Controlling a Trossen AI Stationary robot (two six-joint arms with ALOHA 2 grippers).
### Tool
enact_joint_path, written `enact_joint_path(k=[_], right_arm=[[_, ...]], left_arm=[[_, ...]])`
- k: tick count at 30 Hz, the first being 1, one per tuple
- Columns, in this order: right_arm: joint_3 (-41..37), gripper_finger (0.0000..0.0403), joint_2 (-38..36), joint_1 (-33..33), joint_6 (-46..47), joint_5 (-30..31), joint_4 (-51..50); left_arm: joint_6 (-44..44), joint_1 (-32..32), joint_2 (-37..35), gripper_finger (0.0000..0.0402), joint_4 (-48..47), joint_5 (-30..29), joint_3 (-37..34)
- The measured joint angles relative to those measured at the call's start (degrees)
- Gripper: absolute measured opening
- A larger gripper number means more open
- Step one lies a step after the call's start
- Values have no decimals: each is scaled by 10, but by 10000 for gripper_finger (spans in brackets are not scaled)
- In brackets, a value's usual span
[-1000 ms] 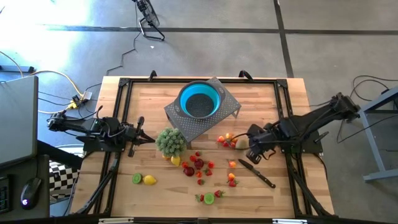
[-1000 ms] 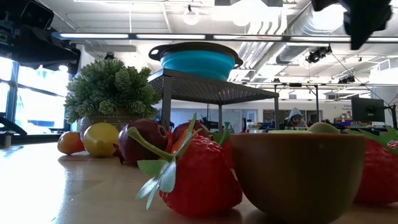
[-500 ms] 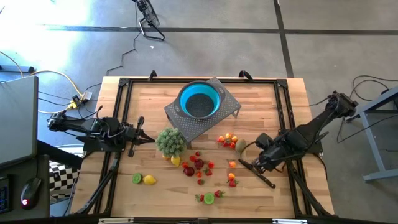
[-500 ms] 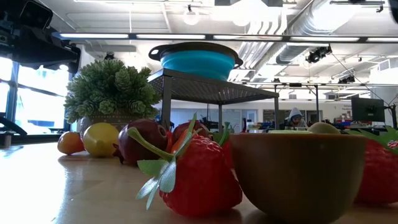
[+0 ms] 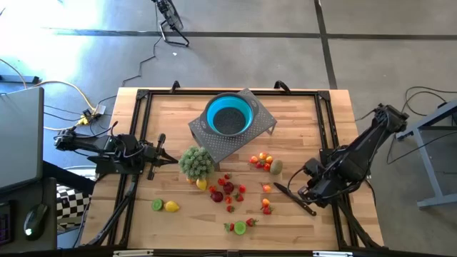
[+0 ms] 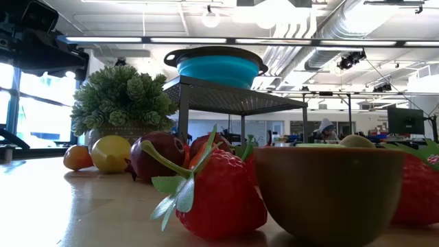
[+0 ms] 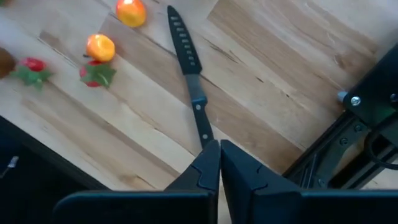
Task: Pick & Place Fruit
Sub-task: Put the black kitchen knife on the shelf to the right of the blue strainer bowl
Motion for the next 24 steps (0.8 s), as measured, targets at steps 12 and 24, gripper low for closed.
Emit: enact_joint_path(k=[12,24], right_arm=[[0,177,76,16,-7,-46,-23],[0,205,109,62,12,-46,4]], left_arm=[[-2,0,0,1,0,0,0],[-1,0,0,1,0,0,0]])
